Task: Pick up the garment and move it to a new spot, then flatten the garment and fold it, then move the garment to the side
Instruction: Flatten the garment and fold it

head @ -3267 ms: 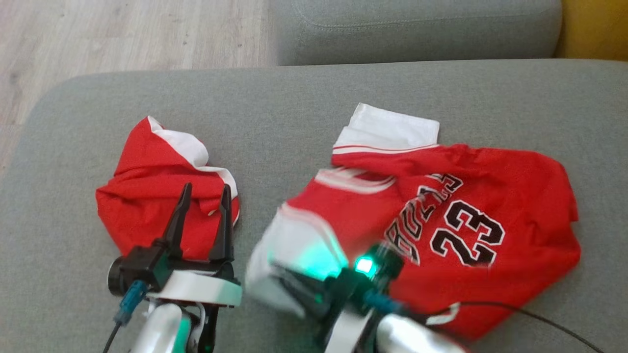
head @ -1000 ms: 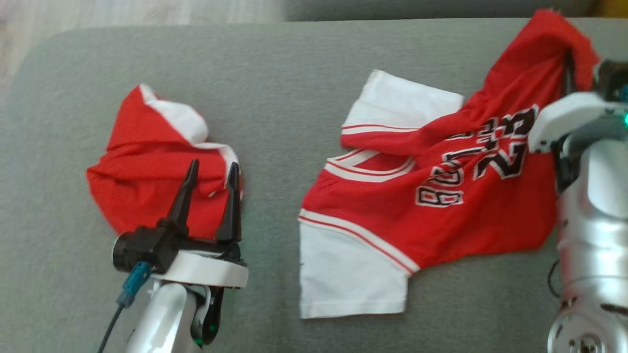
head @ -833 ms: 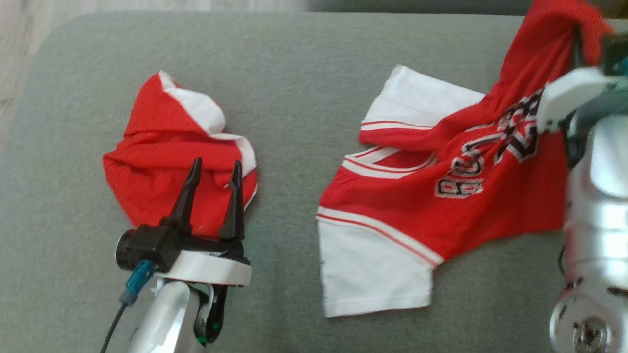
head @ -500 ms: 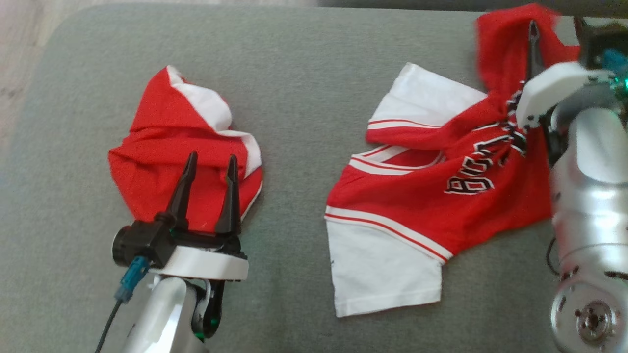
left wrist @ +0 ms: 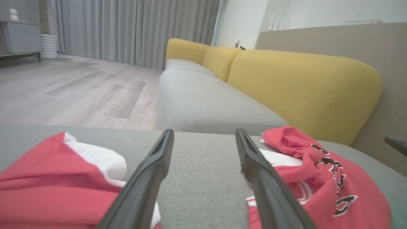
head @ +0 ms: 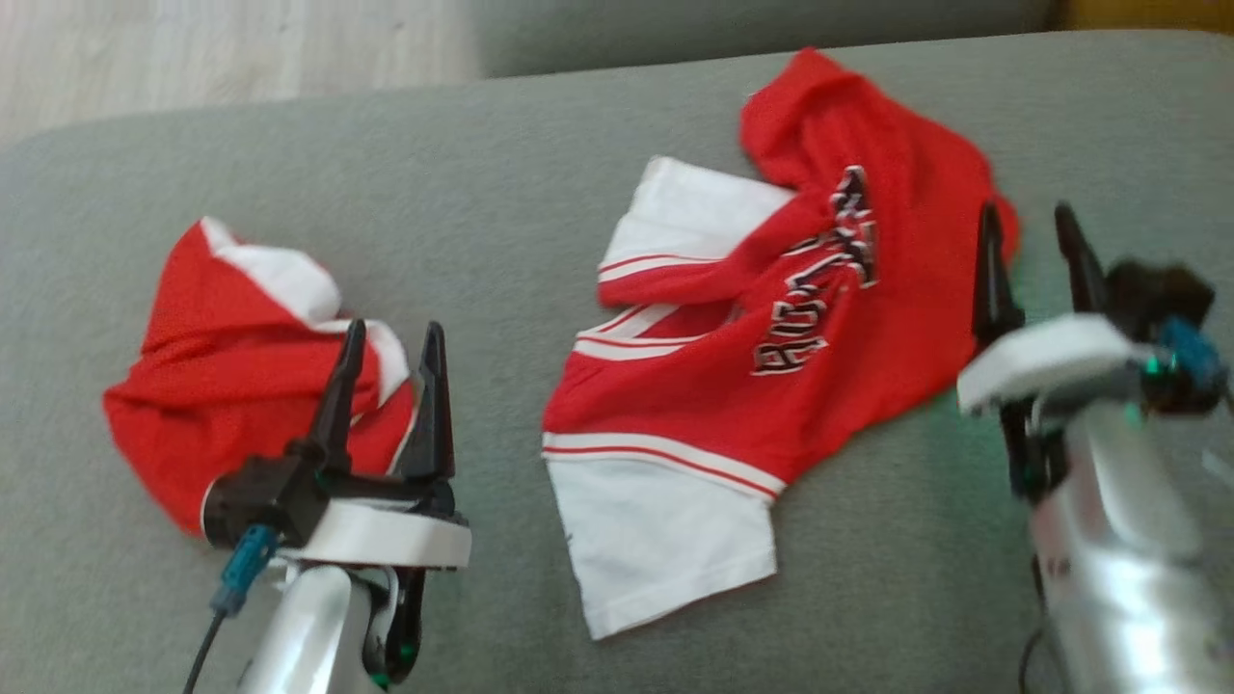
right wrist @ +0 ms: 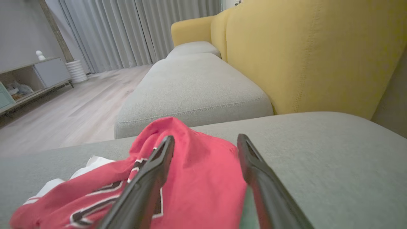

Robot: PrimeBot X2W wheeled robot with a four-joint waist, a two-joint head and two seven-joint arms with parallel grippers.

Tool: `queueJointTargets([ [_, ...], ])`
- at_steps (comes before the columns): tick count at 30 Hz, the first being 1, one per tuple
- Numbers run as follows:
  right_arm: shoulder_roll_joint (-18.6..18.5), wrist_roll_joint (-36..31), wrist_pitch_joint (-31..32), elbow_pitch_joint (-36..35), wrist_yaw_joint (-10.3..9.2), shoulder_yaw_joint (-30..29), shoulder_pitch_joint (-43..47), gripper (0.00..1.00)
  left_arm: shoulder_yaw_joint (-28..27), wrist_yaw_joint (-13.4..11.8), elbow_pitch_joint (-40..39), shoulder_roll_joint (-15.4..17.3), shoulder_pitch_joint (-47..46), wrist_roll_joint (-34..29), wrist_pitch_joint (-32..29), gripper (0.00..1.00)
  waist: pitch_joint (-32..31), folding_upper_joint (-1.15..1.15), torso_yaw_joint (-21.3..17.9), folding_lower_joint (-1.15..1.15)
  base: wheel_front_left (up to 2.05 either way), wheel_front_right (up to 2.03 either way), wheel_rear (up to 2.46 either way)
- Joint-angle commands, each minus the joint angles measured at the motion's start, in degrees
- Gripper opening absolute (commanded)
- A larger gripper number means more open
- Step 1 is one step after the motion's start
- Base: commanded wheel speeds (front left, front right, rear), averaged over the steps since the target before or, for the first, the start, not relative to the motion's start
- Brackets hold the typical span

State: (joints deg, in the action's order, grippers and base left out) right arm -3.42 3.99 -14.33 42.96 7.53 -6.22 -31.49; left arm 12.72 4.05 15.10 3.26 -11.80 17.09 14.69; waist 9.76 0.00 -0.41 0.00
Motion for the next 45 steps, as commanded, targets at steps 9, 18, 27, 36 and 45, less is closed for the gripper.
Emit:
queueJointTargets([
  [9, 0.54, 7.46, -0.66, -14.75, -0.04, 4.31, 16.21, 1.00, -1.65, -0.28, -1.77, 0.25, 0.99, -0.36, 0.30, 1.00, -3.56, 0.00, -3.15, 0.00, 0.00, 0.00, 0.00],
  [18, 0.54, 9.80, -0.66, -17.16, -0.04, 4.50, 19.15, 1.00, -1.45, -0.06, -1.97, 0.06, 1.34, -0.46, 0.30, 1.00, -2.82, 0.00, -3.16, 0.00, 0.00, 0.00, 0.00],
  [27, 0.54, 11.08, -0.63, -12.22, -0.04, 2.26, 15.20, 1.00, -1.44, 0.24, -1.73, 0.05, 0.36, -0.90, 0.30, 1.00, -0.81, 0.00, -1.99, 0.00, 0.00, 0.00, 0.00],
  [36, 0.54, 16.04, 1.28, 6.05, -0.04, 2.45, 3.16, 1.00, -0.55, 0.76, -1.07, -0.01, -1.02, -1.28, 0.30, 1.00, 1.39, 0.00, 0.58, 0.00, 0.00, 0.00, 0.00],
  [45, 0.54, 10.72, -0.61, 17.45, -0.04, -0.40, -4.58, 0.00, -0.88, 0.87, -0.78, 0.20, -1.05, -1.50, 0.30, 1.00, 2.08, 0.00, 1.98, 0.00, 0.00, 0.00, 0.00],
])
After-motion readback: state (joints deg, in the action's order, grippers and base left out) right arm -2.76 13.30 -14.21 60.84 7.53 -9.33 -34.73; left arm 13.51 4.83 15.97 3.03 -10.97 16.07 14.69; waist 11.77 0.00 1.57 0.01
